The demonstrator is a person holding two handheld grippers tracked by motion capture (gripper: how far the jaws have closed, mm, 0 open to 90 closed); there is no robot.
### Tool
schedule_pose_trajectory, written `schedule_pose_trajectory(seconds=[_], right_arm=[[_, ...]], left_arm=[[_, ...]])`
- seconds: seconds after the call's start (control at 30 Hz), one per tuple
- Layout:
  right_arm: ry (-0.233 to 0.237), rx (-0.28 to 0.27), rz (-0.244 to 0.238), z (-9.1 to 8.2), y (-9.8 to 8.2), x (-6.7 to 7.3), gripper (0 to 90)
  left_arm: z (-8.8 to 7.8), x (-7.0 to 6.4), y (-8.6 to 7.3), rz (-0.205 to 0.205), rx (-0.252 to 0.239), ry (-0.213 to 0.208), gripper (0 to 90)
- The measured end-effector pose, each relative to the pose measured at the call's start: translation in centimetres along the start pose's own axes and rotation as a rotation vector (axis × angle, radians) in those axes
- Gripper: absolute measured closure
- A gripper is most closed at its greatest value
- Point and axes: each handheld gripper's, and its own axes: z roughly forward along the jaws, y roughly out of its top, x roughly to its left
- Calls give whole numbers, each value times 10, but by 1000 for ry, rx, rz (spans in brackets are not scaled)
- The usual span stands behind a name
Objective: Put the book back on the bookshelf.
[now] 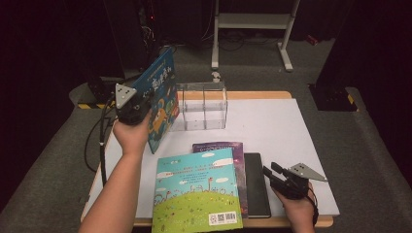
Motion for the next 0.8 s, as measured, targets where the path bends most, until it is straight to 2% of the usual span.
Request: schedule_pose_trajectory(seconds=[0.17,0.23,0.37,0.43,0.6,0.8], right_arm=[[5,-5,12,-1,0,-3,574],[8,-7,14,-2,0,-3,574],[12,-6,21,-1,0,-3,575],[11,-5,16,-1,0,-3,575],[16,-3,17,0,-1,-3,575],[26,7,17,1,-1,-1,574]], left_arm=[[18,-3,-5,-5,-7,35,830],[25,-4,-8,5,-8,54,829],[34,-7,-13,23,-5,78,829],[37,-8,-16,16,-9,89,829],[41,-7,-20,-2,-28,93,829],[34,-9,-26,39,-26,113,817]])
